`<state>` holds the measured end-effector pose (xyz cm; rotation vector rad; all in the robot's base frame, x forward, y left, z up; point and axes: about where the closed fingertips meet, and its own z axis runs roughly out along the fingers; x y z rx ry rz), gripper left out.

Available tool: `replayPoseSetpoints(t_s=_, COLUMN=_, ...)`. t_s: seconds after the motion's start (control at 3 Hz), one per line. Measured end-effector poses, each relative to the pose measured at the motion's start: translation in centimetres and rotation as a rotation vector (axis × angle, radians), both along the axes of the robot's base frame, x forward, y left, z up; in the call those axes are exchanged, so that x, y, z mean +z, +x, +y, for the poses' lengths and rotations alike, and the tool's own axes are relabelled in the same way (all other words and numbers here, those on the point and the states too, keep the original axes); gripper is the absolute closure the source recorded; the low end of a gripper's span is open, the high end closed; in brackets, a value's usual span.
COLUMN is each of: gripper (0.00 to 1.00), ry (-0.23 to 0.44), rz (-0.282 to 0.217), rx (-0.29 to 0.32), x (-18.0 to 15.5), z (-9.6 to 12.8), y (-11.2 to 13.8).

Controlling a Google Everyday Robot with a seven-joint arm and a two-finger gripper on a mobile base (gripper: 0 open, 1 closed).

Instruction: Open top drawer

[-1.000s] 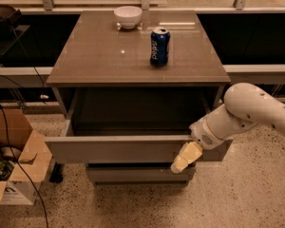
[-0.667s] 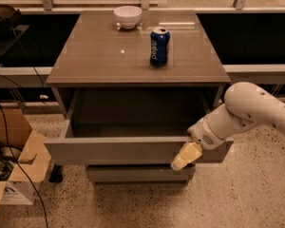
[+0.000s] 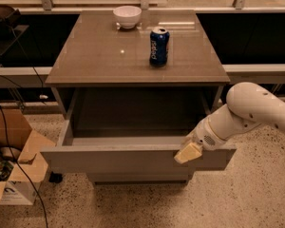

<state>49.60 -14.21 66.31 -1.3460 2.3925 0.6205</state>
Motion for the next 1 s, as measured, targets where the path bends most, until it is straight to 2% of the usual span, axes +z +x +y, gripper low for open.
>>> replayPoseSetpoints(t_s=0.33, gripper=0.21, ry=0.000, rz=0.000, rx=0.000, x=0.0, z=0.0, y=0.0)
replayPoseSetpoints(t_s=0.67, gripper=0.00, ry=-0.021, rz=0.033, rx=0.082, x=0.1, z=0.6, y=-0.3)
replayPoseSetpoints(t_s=1.0, gripper=0.00, ry=-0.048, rz=0.112, rx=0.182, x=-0.8, z=1.2, y=-2.7)
